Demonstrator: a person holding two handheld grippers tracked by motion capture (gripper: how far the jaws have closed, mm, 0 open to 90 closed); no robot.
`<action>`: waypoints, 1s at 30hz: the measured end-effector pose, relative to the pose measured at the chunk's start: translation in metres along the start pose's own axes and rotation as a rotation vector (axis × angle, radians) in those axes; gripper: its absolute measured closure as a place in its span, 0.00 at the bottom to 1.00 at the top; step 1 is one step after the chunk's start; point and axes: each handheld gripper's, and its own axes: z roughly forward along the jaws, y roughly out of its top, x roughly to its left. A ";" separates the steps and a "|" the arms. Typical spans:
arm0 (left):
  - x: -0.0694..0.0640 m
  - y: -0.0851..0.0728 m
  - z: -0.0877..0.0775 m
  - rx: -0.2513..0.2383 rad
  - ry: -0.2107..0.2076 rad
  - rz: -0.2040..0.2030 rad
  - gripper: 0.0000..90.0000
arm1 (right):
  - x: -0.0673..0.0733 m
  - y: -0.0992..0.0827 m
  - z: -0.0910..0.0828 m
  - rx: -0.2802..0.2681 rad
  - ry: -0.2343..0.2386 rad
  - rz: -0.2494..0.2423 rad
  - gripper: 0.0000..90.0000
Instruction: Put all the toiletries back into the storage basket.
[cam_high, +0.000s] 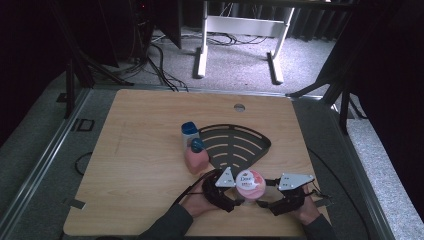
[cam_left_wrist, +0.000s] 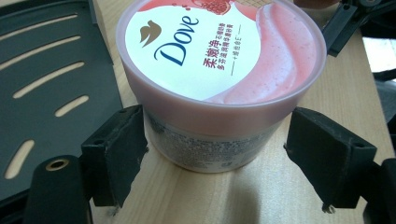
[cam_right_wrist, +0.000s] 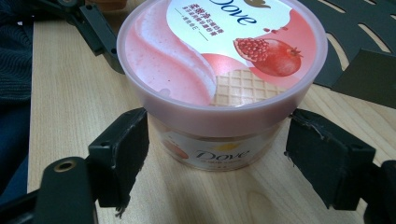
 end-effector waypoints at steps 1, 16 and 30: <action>-0.001 0.001 0.000 0.003 0.007 0.018 0.22 | 0.000 0.000 0.000 -0.001 -0.001 0.000 0.24; -0.003 0.001 0.000 0.004 0.019 0.017 0.22 | 0.005 0.005 0.000 0.020 -0.033 -0.030 0.22; -0.004 0.003 -0.003 0.009 0.019 0.000 0.22 | 0.006 0.007 -0.001 0.024 -0.034 -0.025 0.22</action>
